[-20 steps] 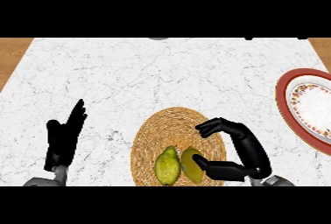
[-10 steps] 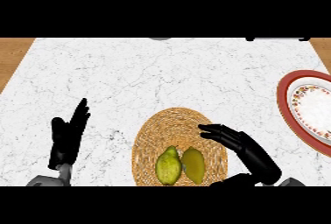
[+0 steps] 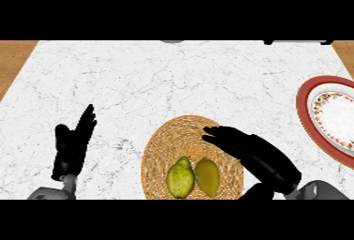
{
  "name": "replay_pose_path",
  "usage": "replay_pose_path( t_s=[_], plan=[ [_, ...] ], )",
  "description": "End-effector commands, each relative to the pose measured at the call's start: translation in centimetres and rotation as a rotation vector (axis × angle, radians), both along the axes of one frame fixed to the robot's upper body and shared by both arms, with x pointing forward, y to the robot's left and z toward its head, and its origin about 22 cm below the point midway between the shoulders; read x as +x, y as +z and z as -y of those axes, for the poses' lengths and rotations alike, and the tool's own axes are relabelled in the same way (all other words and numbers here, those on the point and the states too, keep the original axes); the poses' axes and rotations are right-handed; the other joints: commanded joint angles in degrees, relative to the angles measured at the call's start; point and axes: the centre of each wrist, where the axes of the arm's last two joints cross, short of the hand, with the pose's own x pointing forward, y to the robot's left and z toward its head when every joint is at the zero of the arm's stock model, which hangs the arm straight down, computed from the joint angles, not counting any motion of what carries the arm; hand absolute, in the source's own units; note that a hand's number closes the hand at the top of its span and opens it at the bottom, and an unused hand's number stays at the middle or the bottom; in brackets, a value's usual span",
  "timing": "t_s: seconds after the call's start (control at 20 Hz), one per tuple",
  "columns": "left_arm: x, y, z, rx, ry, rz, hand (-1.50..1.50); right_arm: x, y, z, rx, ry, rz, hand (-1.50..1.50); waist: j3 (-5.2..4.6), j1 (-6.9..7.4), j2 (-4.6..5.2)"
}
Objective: Pick the lemon from the placemat and place it in the plate
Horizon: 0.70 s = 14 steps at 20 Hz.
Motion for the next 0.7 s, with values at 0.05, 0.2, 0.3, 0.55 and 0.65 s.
replay_pose_path(
  t_s=[0.05,0.2,0.3,0.55,0.65],
  plan=[
    [-1.0,-1.1,-0.7,0.011,0.008,0.006,0.00,-0.7,1.0,-2.0,-0.175,0.033,-0.096,-1.50,0.05,0.15,0.09],
    [-1.4,-1.4,-0.1,0.015,0.009,0.009,0.00,0.1,1.2,-4.2,-0.232,0.041,-0.118,-1.50,0.08,0.34,0.12],
    [0.8,1.0,0.1,0.006,0.002,0.020,0.00,0.2,1.3,-3.8,-0.251,0.038,-0.135,-1.50,0.10,0.00,0.12],
    [-1.7,-0.6,-1.3,0.016,-0.007,0.018,0.00,1.6,-0.3,-4.4,-0.236,0.022,-0.164,-1.50,0.11,0.17,0.16],
    [0.3,-1.0,0.1,0.003,0.003,0.011,0.00,1.1,-0.9,-5.5,-0.261,0.036,-0.154,-1.50,0.11,-0.05,0.18]
  ],
)
